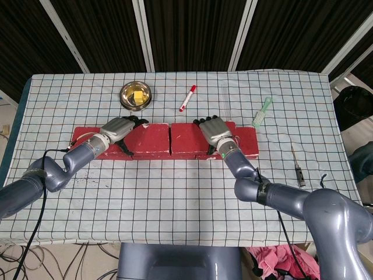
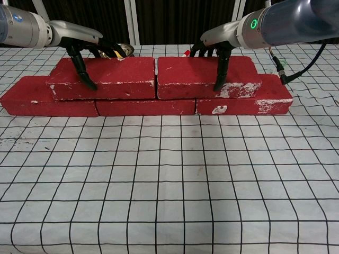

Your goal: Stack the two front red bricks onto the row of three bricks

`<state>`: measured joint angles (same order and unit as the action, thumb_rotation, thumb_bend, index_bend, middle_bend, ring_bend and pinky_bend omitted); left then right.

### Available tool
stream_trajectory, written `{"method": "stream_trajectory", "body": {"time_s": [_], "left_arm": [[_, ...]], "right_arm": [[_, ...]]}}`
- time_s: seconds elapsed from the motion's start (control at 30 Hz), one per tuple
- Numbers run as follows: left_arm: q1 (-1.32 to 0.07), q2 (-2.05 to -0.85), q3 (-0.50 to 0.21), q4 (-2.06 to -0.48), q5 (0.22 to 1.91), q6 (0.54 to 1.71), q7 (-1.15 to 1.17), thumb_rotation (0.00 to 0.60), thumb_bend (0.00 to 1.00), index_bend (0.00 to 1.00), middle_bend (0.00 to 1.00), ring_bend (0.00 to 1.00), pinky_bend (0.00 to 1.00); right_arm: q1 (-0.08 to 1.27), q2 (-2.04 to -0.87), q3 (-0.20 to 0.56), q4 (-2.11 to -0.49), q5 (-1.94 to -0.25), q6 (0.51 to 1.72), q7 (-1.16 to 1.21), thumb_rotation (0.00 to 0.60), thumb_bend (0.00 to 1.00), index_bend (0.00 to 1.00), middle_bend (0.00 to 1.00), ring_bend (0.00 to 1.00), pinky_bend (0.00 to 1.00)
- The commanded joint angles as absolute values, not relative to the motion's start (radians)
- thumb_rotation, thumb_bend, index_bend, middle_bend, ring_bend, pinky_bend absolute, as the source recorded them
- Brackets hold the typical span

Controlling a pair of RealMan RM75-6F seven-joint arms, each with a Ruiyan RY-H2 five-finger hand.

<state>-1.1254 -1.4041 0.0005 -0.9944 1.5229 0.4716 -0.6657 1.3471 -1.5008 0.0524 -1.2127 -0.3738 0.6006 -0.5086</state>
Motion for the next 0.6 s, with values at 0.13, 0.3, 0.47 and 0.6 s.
{"method": "stream_trajectory", "body": {"time_s": [0.13, 0.3, 0.47, 0.6], "left_arm": [[-1.127, -1.404, 0.002, -0.995, 1.524, 0.472, -0.671, 0.600, 0.00, 0.10, 0.16, 0.02, 0.13], [-1.129, -1.403, 0.005, -0.996, 1.524, 0.472, -0.671, 0.600, 0.00, 0.10, 0.16, 0.02, 0.13], [-1.130, -1.403, 0.006, -0.996, 1.523, 0.470, -0.671, 0.600, 0.00, 0.10, 0.16, 0.02, 0.13], [-1.130, -1.403, 0.006, -0.996, 1.522, 0.470, -0.670, 0.600, 0.00, 0.10, 0.16, 0.02, 0.13]], "right_arm": [[1.348, -1.502, 0.051, -1.209, -0.370, 0.601, -0.508, 0.600, 0.00, 0.13, 0.13, 0.09, 0.13], [1.351, -1.501, 0.047, -1.207, -0.361, 0.594, -0.511, 0.600, 0.00, 0.11, 0.12, 0.07, 0.13], [1.353, -1.502, 0.046, -1.207, -0.357, 0.598, -0.511, 0.600, 0.00, 0.08, 0.10, 0.07, 0.13], [1.354, -1.499, 0.044, -1.210, -0.354, 0.597, -0.512, 0.600, 0.00, 0.07, 0.09, 0.07, 0.13]]}}
